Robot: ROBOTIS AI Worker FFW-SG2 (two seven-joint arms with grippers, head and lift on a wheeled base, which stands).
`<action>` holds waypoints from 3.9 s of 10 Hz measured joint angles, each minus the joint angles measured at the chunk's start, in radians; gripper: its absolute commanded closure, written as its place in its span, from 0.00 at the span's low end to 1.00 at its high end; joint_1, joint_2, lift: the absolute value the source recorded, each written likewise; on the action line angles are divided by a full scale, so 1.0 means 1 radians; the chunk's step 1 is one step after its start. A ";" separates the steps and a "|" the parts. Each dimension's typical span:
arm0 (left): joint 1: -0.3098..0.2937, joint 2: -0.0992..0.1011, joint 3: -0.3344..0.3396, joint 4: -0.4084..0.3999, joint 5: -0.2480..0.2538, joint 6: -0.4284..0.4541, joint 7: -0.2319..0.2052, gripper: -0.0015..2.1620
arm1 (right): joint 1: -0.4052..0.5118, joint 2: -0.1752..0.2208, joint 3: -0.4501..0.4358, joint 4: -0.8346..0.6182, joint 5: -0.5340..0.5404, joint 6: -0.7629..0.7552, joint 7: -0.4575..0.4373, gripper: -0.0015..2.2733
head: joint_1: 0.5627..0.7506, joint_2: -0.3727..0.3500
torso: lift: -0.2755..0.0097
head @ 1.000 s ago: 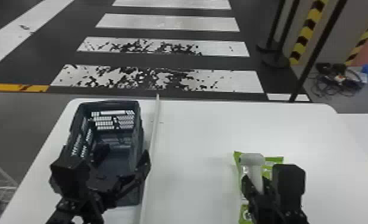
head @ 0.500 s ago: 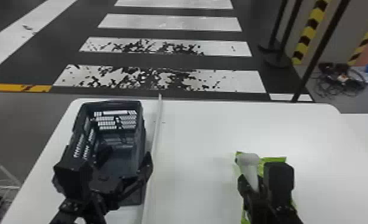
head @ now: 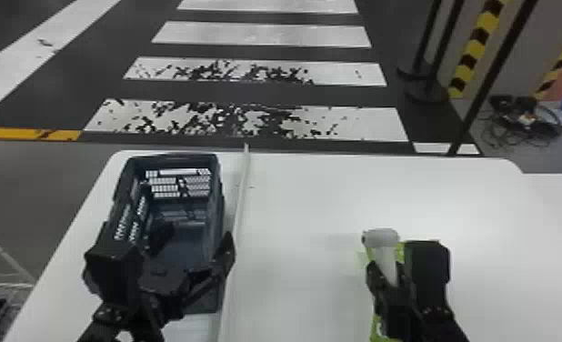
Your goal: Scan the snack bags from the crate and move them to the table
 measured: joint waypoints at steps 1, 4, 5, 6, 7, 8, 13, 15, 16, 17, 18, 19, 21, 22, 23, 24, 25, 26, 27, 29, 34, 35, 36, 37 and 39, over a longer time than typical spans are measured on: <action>-0.002 -0.001 -0.001 0.001 0.000 0.000 -0.001 0.02 | -0.001 -0.004 -0.005 0.003 -0.002 0.002 0.000 0.99 | 0.70 0.51 | 0.63; -0.005 -0.003 -0.005 0.002 0.000 0.000 0.000 0.02 | -0.006 -0.010 -0.017 0.019 -0.010 0.000 0.003 0.99 | 0.70 0.49 | 0.63; -0.005 -0.003 -0.006 0.003 0.000 0.000 0.000 0.02 | -0.007 -0.010 -0.017 0.022 -0.011 0.000 0.004 0.99 | 0.70 0.49 | 0.63; -0.005 -0.003 -0.006 0.004 0.000 0.000 0.001 0.02 | -0.008 -0.010 -0.017 0.023 -0.012 -0.004 0.005 0.99 | 0.70 0.49 | 0.63; -0.005 -0.004 -0.006 0.005 0.000 0.000 0.001 0.02 | -0.007 -0.010 -0.018 0.022 -0.013 -0.007 0.006 0.99 | 0.70 0.49 | 0.63; -0.005 -0.005 -0.006 0.005 0.000 0.000 0.001 0.02 | -0.003 -0.010 -0.019 0.012 -0.014 -0.009 0.007 0.99 | 0.70 0.49 | 0.63; -0.007 -0.003 -0.009 0.005 -0.003 0.000 -0.001 0.02 | 0.081 -0.072 -0.182 -0.129 -0.121 -0.037 0.028 0.99 | 0.70 0.36 | 0.63; -0.007 -0.003 -0.011 0.004 -0.003 0.001 -0.001 0.02 | 0.095 -0.092 -0.345 -0.104 -0.194 -0.073 0.104 0.99 | 0.70 0.24 | 0.63; -0.004 -0.002 -0.011 0.003 -0.006 0.002 -0.001 0.02 | 0.090 -0.091 -0.414 -0.065 -0.209 -0.096 0.154 0.99 | 0.70 0.18 | 0.63; -0.002 -0.002 -0.012 0.003 -0.011 0.003 -0.001 0.02 | 0.076 -0.089 -0.468 -0.028 -0.220 -0.106 0.196 0.99 | 0.70 0.15 | 0.63; 0.000 -0.004 -0.014 0.003 -0.017 0.004 0.000 0.02 | 0.056 -0.088 -0.520 0.013 -0.236 -0.104 0.234 0.99 | 0.70 0.10 | 0.63; 0.003 -0.006 -0.018 0.003 -0.024 0.004 0.001 0.02 | 0.032 -0.090 -0.562 0.056 -0.256 -0.100 0.265 0.99 | 0.70 0.08 | 0.63; 0.011 -0.010 -0.022 0.000 -0.034 0.004 0.003 0.02 | -0.011 -0.096 -0.594 0.138 -0.271 -0.105 0.326 0.99 | 0.70 0.04 | 0.63; 0.017 -0.011 -0.024 -0.002 -0.043 0.003 0.004 0.02 | -0.035 -0.104 -0.599 0.194 -0.275 -0.115 0.351 0.99 | 0.70 0.04 | 0.63; 0.022 -0.012 -0.025 -0.003 -0.048 0.003 0.006 0.02 | -0.055 -0.112 -0.599 0.243 -0.282 -0.122 0.370 0.99 | 0.70 0.03 | 0.63; 0.029 -0.013 -0.025 -0.004 -0.053 0.003 0.009 0.02 | -0.078 -0.120 -0.596 0.301 -0.284 -0.143 0.380 0.99 | 0.70 0.03 | 0.63; 0.037 -0.014 -0.025 -0.007 -0.061 0.003 0.011 0.02 | -0.093 -0.126 -0.590 0.342 -0.280 -0.173 0.393 0.99 | 0.70 0.03 | 0.63; 0.047 -0.017 -0.025 -0.010 -0.069 0.001 0.012 0.02 | -0.108 -0.137 -0.582 0.389 -0.274 -0.214 0.403 0.99 | 0.70 0.03 | 0.63; 0.057 -0.019 -0.025 -0.012 -0.074 -0.002 0.011 0.02 | -0.130 -0.150 -0.576 0.446 -0.270 -0.255 0.427 0.99 | 0.70 0.03 | 0.63; 0.065 -0.021 -0.026 -0.014 -0.077 -0.006 0.008 0.02 | -0.149 -0.165 -0.573 0.512 -0.265 -0.295 0.446 0.98 | 0.70 0.03 | 0.63; 0.055 -0.023 -0.038 -0.019 -0.077 -0.003 0.008 0.02 | -0.150 -0.179 -0.577 0.560 -0.266 -0.349 0.483 0.00 | 0.70 0.03 | 0.63; 0.054 -0.023 -0.038 -0.023 -0.077 -0.002 0.009 0.02 | -0.138 -0.179 -0.579 0.540 -0.270 -0.356 0.483 0.00 | 0.70 0.03 | 0.63; 0.052 -0.023 -0.041 -0.025 -0.077 -0.001 0.009 0.02 | -0.121 -0.179 -0.582 0.508 -0.273 -0.356 0.482 0.00 | 0.70 0.03 | 0.63; 0.047 -0.023 -0.044 -0.025 -0.077 0.003 0.008 0.02 | -0.104 -0.176 -0.583 0.468 -0.274 -0.352 0.478 0.00 | 0.70 0.03 | 0.63; 0.040 -0.021 -0.046 -0.024 -0.076 0.008 0.008 0.02 | -0.039 -0.152 -0.574 0.325 -0.280 -0.300 0.449 0.02 | 0.70 0.03 | 0.63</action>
